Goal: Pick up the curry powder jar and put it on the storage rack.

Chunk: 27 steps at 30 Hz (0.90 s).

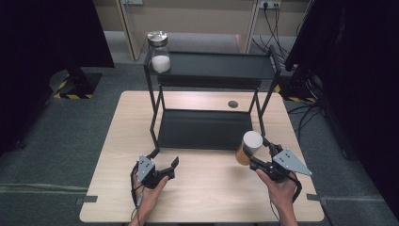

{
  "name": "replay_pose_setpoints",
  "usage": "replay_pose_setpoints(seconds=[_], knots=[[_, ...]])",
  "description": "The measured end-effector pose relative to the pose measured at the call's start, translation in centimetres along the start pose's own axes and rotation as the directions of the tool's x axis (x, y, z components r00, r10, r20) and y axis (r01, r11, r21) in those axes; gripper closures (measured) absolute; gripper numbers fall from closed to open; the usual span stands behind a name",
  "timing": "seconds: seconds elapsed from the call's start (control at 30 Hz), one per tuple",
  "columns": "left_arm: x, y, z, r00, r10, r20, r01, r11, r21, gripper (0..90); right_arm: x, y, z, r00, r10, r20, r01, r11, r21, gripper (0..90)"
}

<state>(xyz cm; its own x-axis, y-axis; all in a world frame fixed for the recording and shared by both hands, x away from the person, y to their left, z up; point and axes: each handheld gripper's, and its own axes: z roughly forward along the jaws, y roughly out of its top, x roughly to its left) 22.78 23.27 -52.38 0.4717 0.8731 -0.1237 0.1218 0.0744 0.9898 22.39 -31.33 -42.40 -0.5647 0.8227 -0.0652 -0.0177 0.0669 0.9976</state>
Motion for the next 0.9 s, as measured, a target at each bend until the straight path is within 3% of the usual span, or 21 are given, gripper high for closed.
replay_pose_setpoints(seconds=[0.9], knots=[[-0.1, 0.0, 0.0, 1.0, 0.007, -0.001, -0.007, 1.0, 0.0, 12.6, -0.5, 1.6, 0.3, 0.999, 0.008, 0.044, -0.006, 1.0, -0.029, 34.0]])
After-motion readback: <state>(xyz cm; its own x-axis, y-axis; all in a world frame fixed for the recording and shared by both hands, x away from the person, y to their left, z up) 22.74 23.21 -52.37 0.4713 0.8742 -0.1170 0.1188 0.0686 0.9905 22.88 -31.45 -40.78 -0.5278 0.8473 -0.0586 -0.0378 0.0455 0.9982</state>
